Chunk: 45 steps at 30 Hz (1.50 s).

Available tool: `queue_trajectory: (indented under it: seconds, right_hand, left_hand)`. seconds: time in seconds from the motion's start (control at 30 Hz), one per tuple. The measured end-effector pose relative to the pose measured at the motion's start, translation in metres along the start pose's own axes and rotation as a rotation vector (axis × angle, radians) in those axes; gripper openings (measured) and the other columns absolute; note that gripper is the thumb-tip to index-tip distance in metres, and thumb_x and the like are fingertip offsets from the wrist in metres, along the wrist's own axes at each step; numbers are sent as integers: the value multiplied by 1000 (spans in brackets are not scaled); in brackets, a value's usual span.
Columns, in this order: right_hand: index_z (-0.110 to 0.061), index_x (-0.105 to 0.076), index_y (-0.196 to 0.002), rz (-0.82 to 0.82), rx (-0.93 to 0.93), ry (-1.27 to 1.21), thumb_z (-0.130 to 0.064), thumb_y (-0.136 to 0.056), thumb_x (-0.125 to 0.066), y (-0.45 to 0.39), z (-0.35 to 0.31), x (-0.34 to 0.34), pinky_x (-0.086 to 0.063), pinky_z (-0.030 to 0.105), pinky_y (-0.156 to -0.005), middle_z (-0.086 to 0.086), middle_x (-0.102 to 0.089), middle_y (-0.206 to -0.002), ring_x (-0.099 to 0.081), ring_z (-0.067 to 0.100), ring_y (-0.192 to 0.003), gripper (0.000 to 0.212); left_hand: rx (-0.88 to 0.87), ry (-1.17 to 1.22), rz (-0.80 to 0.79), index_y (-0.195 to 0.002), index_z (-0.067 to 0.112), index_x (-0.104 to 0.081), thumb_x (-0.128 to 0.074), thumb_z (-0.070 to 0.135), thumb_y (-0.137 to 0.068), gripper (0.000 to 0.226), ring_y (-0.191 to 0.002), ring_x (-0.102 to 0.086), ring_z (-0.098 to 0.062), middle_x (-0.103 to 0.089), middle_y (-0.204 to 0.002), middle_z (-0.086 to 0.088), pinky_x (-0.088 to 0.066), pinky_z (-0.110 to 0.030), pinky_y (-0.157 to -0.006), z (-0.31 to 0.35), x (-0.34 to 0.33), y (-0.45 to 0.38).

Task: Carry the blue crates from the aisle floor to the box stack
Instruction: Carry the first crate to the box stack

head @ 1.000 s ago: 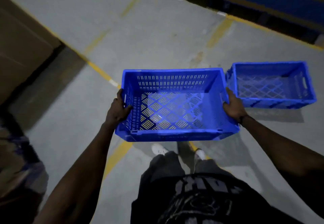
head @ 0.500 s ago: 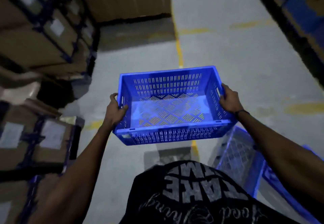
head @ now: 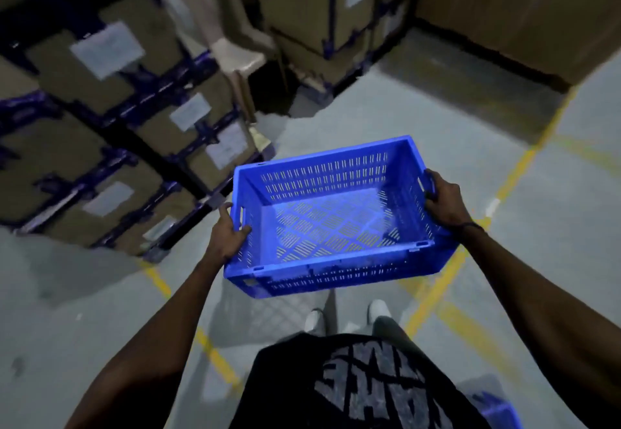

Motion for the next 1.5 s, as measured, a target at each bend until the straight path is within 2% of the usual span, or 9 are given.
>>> queue_trajectory:
  seconds: [0.2,0.4,0.57,0.67,0.87,1.0,1.13,1.33,1.5]
  right_hand:
    - [0,-44,-145,-225,245,60,-15,-74,-48,-88,-59,-48,-45,40,-85,29,-69,-112,-63,48,-102,73]
    - [-3,-46,-143,-361,464,133,-2,-79,-56,-145,-121,-92,-42,38,-80,23,-71,-96,-63,49,-93,65]
    - [-6,-46,-144,-465,549,154,-4,-80,-54,-172,-166,-146,-46,43,-80,27,-69,-98,-63,50,-92,64]
    - [-6,-45,-144,-516,586,153,-16,-76,-46,-186,-187,-189,-47,42,-77,28,-68,-97,-63,49,-90,69]
    - [-6,-43,-145,-527,618,129,-22,-79,-40,-219,-205,-306,-47,41,-82,29,-65,-113,-62,49,-101,68]
    - [-5,-45,-141,-492,594,157,-18,-71,-40,-252,-187,-405,-39,38,-68,25,-66,-91,-62,47,-83,72]
    - [-7,-45,-138,-517,548,132,0,-73,-54,-295,-136,-520,-35,35,-62,17,-63,-70,-59,41,-67,66]
    - [-13,-42,-141,-512,533,140,6,-75,-56,-354,-56,-694,-45,41,-67,21,-67,-80,-60,39,-70,70]
    - [-17,-41,-141,-509,488,142,8,-76,-53,-378,-3,-791,-47,43,-70,24,-68,-88,-61,40,-74,71]
  left_hand:
    - [221,152,205,-149,13,-25,-62,19,-99,63,-90,-67,-39,-67,-115,-17,-48,-40,-70,-38,12,53]
    - [383,251,421,-148,9,-27,-63,13,-97,62,-86,-59,-29,-60,-106,-8,-41,-33,-73,-59,-1,104]
    - [525,294,481,-147,7,-26,-68,16,-94,68,-90,-66,-42,-67,-103,-26,-43,-37,-73,-100,-4,112]
    - [567,333,476,-147,5,-26,-69,14,-92,71,-99,-65,-44,-66,-115,-27,-42,-35,-77,-129,-5,96]
    - [595,363,468,-149,-4,-24,-60,40,-74,93,-99,-64,-44,-62,-111,-30,-40,-36,-79,-214,-15,27]
    - [635,381,502,-147,-1,-25,-73,28,-81,86,-87,-60,-37,-60,-113,-33,-39,-36,-75,-292,-44,-42]
    - [691,444,613,-141,8,-28,-64,37,-72,83,-79,-61,-41,-63,-96,-27,-43,-40,-64,-369,-94,-119]
    - [716,441,664,-137,18,-28,-65,50,-64,87,-90,-62,-42,-64,-106,-25,-50,-46,-75,-497,-190,-227]
    - [712,429,667,-133,26,-26,-66,57,-60,89,-99,-61,-45,-61,-114,-23,-53,-54,-82,-573,-253,-284]
Point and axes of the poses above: each hand's wrist, its own y-axis away from the middle knuckle, its own x-axis out of the back of the hand, z = x × y, the point moved 4 cm from there along -y, towards the middle knuckle
